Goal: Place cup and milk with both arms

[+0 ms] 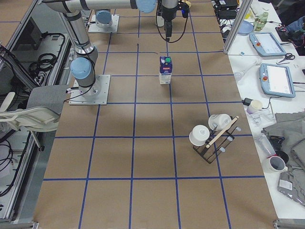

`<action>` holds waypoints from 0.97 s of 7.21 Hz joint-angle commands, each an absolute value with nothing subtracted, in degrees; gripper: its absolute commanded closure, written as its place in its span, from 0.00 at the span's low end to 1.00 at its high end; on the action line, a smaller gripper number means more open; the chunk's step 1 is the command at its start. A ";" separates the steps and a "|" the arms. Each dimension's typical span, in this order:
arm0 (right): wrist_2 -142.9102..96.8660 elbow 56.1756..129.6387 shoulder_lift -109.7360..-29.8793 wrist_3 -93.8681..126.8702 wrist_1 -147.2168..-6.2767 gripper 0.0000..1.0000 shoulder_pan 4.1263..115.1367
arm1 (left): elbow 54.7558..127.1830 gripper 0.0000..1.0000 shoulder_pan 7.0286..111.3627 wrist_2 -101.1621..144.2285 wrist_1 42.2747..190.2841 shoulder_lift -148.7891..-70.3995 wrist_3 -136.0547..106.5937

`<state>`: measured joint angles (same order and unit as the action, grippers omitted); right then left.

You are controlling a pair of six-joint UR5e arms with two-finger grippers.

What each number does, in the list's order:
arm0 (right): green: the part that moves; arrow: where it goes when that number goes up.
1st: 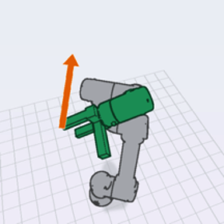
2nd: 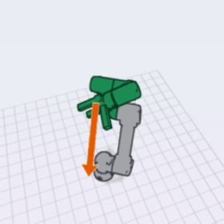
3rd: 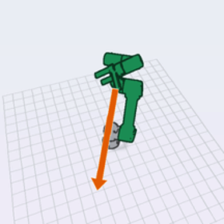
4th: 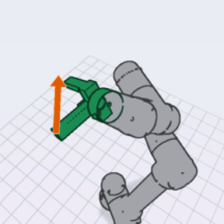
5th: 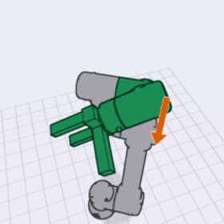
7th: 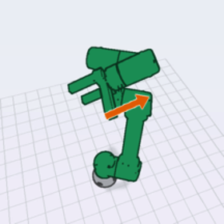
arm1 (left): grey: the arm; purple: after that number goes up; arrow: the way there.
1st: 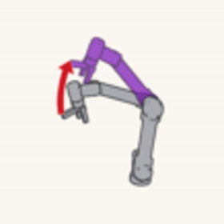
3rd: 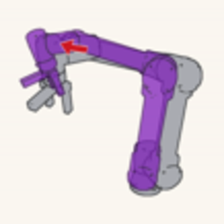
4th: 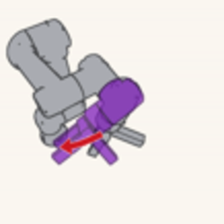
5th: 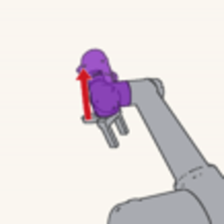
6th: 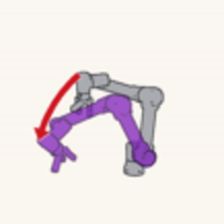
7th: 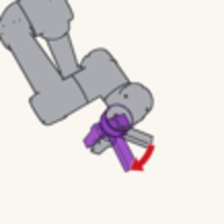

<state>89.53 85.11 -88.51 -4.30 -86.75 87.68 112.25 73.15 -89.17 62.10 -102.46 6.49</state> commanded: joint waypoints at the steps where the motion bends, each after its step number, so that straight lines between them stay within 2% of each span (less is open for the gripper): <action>1: 89.56 85.08 -88.51 -4.31 -86.75 0.00 87.71 | 109.27 1.00 79.93 -86.58 62.22 -101.69 -0.30; 3: 89.56 85.17 -88.51 -4.39 -86.75 0.00 87.63 | 103.91 1.00 91.96 -86.48 62.14 -103.00 -14.44; 5: 89.47 85.17 -88.51 -4.39 -86.75 0.00 87.63 | 100.30 1.00 99.02 -86.48 62.05 -105.46 -25.97; 7: 89.47 85.17 -88.51 -4.39 -86.75 0.00 87.63 | 99.76 1.00 103.35 -86.49 58.91 -109.05 -33.36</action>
